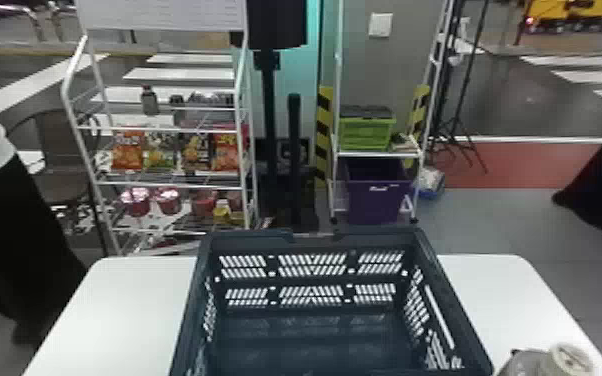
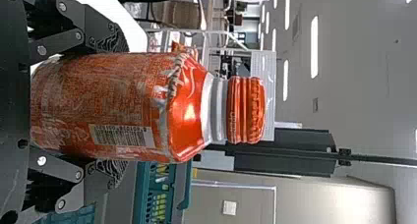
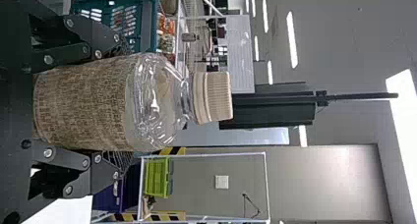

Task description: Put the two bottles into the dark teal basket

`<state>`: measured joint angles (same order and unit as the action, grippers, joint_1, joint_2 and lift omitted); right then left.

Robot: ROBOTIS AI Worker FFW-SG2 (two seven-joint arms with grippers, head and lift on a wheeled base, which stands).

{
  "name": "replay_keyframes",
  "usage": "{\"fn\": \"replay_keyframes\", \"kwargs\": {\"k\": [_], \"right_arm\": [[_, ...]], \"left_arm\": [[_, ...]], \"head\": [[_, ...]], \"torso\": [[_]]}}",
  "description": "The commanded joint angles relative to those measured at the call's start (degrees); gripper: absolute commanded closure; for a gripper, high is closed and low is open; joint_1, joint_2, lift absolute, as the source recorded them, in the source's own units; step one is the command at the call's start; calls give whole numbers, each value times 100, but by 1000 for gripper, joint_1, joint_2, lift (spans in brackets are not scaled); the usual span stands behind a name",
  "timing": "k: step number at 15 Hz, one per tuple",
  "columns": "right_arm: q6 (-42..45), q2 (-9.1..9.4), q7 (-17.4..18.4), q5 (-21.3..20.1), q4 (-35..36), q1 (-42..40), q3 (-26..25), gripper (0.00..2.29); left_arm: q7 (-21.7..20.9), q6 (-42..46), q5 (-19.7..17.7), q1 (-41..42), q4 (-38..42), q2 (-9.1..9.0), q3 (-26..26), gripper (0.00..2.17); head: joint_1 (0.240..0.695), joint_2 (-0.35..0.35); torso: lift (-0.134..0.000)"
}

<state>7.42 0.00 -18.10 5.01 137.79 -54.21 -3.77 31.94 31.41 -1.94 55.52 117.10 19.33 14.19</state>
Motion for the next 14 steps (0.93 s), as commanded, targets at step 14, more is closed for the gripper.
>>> {"fn": "replay_keyframes", "kwargs": {"k": [14], "right_arm": [[-6644, -26, 1494, -536, -437, 4366, 1678, 1956]], "left_arm": [[-83, 27, -149, 11, -82, 203, -4, 2148]], "head": [[499, 0]], "torso": [[0]]}}
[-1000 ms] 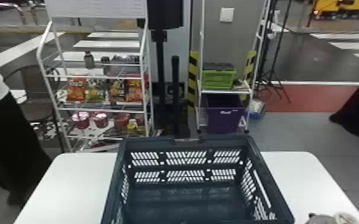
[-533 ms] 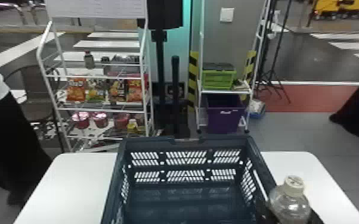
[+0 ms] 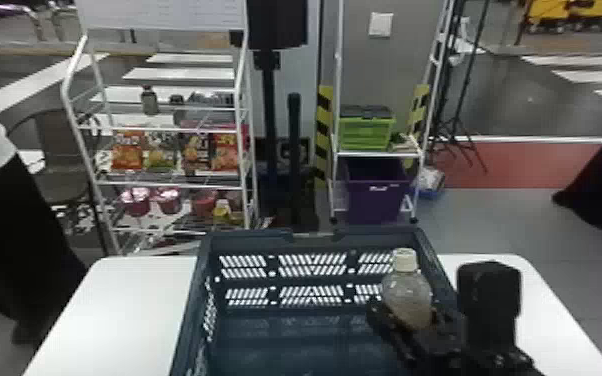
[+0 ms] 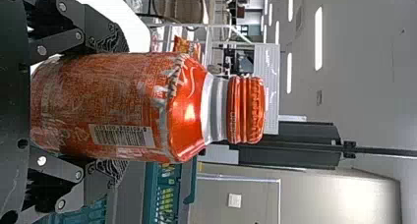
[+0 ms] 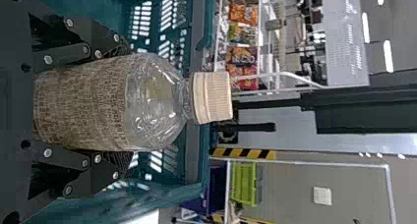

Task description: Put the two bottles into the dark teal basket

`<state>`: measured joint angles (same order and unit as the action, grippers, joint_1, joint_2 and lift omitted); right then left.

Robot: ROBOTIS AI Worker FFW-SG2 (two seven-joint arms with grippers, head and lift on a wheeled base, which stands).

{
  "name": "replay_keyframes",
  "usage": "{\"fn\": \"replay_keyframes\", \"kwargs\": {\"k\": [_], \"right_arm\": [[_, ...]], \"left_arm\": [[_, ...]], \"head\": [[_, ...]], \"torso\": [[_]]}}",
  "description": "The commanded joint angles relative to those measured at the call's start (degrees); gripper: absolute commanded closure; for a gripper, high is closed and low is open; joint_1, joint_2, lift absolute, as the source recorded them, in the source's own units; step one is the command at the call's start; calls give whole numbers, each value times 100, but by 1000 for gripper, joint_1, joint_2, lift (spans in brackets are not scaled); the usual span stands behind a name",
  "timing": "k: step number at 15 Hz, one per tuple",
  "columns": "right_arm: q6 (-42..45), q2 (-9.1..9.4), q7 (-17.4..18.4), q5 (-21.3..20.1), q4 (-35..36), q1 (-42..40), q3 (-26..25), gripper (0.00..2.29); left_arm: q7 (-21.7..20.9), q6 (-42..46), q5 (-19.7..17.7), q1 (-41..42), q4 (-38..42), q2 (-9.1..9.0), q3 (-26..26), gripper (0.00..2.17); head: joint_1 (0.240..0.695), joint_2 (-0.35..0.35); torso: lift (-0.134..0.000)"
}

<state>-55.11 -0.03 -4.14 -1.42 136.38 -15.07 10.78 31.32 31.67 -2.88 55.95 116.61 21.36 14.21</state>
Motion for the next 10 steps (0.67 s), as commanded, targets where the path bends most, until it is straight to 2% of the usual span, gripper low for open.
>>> {"fn": "replay_keyframes", "kwargs": {"k": [1, 2, 6, 10], "right_arm": [[-830, 3, 150, 195, -498, 760, 293, 1956], [-1288, 3, 291, 248, -700, 1050, 407, 1959], [-1534, 9, 449, 274, -1808, 1982, 662, 1956], [-2219, 9, 581, 634, -2748, 2799, 724, 1956]], "left_arm": [[-30, 1, -72, -49, -42, 0, -6, 2148], [-39, 1, -98, -93, -50, 0, -6, 2148], [-65, -17, -204, -207, -121, -9, -15, 2148], [-74, -17, -283, -277, -191, -18, -24, 2148]], "head": [[499, 0], [499, 0], [499, 0], [499, 0]], "torso": [[0], [0], [0], [0]]}}
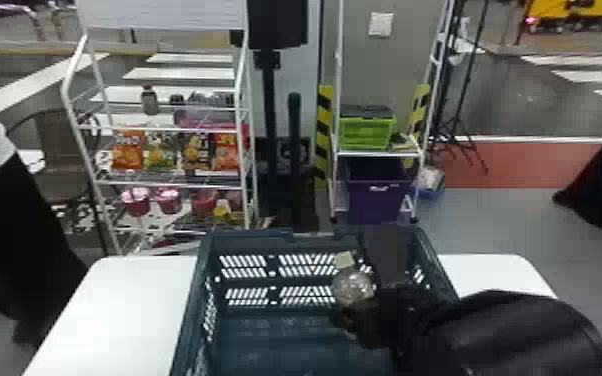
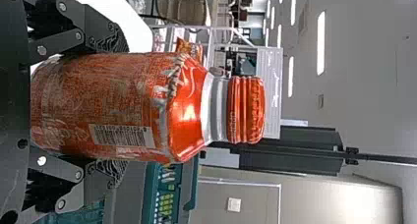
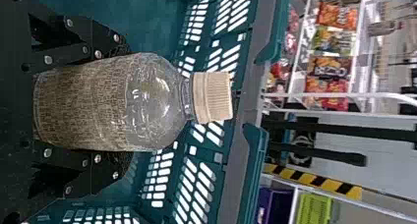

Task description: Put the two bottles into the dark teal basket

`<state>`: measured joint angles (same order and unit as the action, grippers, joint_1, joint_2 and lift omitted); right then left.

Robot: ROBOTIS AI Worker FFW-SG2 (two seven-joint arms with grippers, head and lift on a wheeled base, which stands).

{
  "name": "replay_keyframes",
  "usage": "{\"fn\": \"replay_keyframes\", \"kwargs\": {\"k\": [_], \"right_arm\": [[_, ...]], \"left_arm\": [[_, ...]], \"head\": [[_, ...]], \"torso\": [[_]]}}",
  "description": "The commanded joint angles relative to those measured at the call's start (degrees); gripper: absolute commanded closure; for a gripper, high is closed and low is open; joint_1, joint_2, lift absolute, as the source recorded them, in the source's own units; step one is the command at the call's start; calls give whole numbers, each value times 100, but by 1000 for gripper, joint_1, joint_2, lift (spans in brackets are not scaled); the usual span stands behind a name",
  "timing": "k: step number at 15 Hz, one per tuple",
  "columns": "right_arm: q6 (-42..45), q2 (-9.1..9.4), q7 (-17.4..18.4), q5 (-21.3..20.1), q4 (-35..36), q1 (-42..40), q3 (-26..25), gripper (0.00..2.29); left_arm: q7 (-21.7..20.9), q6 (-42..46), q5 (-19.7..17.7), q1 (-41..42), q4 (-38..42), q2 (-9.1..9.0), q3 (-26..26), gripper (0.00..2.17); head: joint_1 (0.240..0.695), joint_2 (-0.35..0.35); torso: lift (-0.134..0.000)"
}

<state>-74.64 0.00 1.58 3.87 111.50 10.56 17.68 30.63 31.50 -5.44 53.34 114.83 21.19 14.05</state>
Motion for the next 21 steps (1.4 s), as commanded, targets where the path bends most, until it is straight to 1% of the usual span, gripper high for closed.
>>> {"fn": "replay_keyframes", "kwargs": {"k": [1, 4, 7, 8, 9, 10, 11, 12, 15, 17, 18, 19, 20, 21], "right_arm": [[-513, 5, 18, 141, -383, 367, 43, 1953], [-794, 5, 9, 299, -770, 657, 51, 1936], [-1251, 5, 9, 316, -946, 816, 51, 1845], [-1268, 5, 18, 343, -963, 824, 51, 1582], [-1251, 5, 18, 378, -972, 824, 51, 1099], [-1268, 5, 18, 378, -972, 824, 43, 434], [-1286, 5, 18, 378, -963, 842, 43, 36], [-1321, 5, 9, 378, -963, 851, 43, -1], [-1321, 5, 9, 422, -884, 851, 34, -1], [-1286, 5, 0, 448, -603, 772, 25, 29], [-1233, 5, -8, 439, -348, 657, 25, 29], [-1093, 5, -17, 396, -5, 499, 34, 29], [-706, 5, -17, 334, 241, 323, 51, 29], [-108, 5, -61, 325, 522, 51, 43, 29]], "left_arm": [[-5, 0, -54, -34, -22, -1, -25, 2148], [-5, 0, -89, -69, -40, -10, -34, 2148], [-13, -17, -124, -95, -49, -1, -34, 2148], [-13, 0, -124, -104, -49, -1, -51, 2148], [-13, -17, -124, -104, -49, -1, -60, 2148], [-13, -17, -133, -113, -49, -1, -60, 2148], [-22, -17, -142, -122, -49, -1, -60, 2148], [-22, -17, -142, -122, -49, -1, -60, 2148], [-31, -17, -142, -122, -49, 8, -60, 2148], [-40, 0, -177, -113, -66, 8, -69, 2148], [-40, 0, -168, -113, -75, 8, -60, 2148], [-40, 0, -177, -113, -84, 8, -60, 2148], [-48, 0, -168, -113, -84, 8, -60, 2148], [-48, 0, -168, -113, -75, 8, -60, 2148]], "head": [[499, 0], [499, 0], [499, 0], [499, 0], [499, 0], [499, 0], [499, 0], [499, 0], [499, 0], [499, 0], [499, 0], [499, 0], [499, 0], [499, 0]], "torso": [[0], [0], [0], [0], [0], [0], [0], [0], [0], [0], [0], [0], [0], [0]]}}
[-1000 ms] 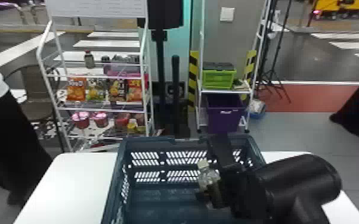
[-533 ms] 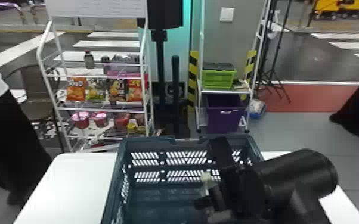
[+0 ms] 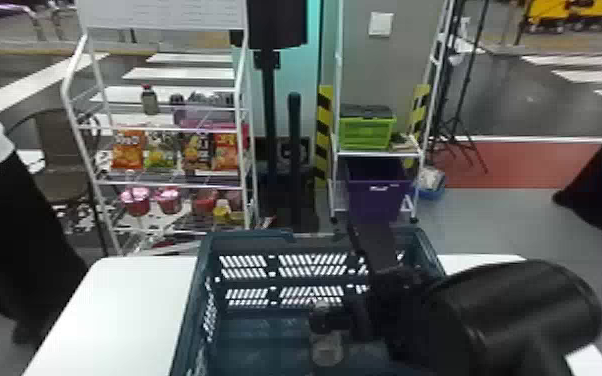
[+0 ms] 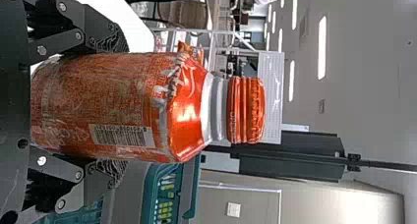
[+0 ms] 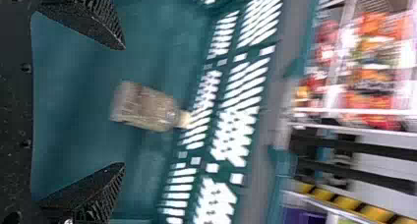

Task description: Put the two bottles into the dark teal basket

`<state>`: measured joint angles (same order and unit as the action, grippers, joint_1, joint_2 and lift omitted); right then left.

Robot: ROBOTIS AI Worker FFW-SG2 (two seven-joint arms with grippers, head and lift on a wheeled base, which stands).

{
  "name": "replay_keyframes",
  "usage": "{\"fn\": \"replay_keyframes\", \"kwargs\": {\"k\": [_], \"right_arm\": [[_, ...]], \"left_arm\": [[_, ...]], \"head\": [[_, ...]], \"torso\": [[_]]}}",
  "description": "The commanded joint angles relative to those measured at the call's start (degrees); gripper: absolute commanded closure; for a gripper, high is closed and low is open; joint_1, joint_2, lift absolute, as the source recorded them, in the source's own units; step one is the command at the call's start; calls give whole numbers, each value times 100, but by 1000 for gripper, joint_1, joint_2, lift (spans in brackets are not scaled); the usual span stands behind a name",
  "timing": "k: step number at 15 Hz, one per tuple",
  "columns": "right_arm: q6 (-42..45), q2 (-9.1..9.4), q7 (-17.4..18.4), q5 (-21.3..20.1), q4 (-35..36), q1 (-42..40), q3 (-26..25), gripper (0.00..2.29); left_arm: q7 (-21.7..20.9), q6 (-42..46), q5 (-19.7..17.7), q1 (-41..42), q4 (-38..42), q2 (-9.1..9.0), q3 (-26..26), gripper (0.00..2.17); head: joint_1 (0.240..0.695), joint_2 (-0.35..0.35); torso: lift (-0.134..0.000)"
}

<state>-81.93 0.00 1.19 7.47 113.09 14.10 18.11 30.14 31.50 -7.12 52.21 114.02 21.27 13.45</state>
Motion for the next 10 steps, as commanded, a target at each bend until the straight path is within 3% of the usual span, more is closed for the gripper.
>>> {"fn": "replay_keyframes", "kwargs": {"k": [1, 4, 7, 10], "right_arm": [[1218, -132, -31, -35, 652, -567, -9, 29], [2079, -545, -58, -27, 1443, -1489, -150, 29], [3029, -817, -75, -18, 2147, -2711, -580, 29], [4663, -1028, -189, -9, 2568, -4021, -1064, 29]], "left_arm": [[-9, 0, 0, -1, 6, 0, 0, 2148], [-44, 0, 0, -9, 32, 0, 0, 2148], [-52, 0, 0, -18, 76, 9, 0, 2148], [-96, -53, -8, -36, 120, 18, -44, 2148]], "head": [[499, 0], [499, 0], [499, 0], [499, 0]], "torso": [[0], [0], [0], [0]]}}
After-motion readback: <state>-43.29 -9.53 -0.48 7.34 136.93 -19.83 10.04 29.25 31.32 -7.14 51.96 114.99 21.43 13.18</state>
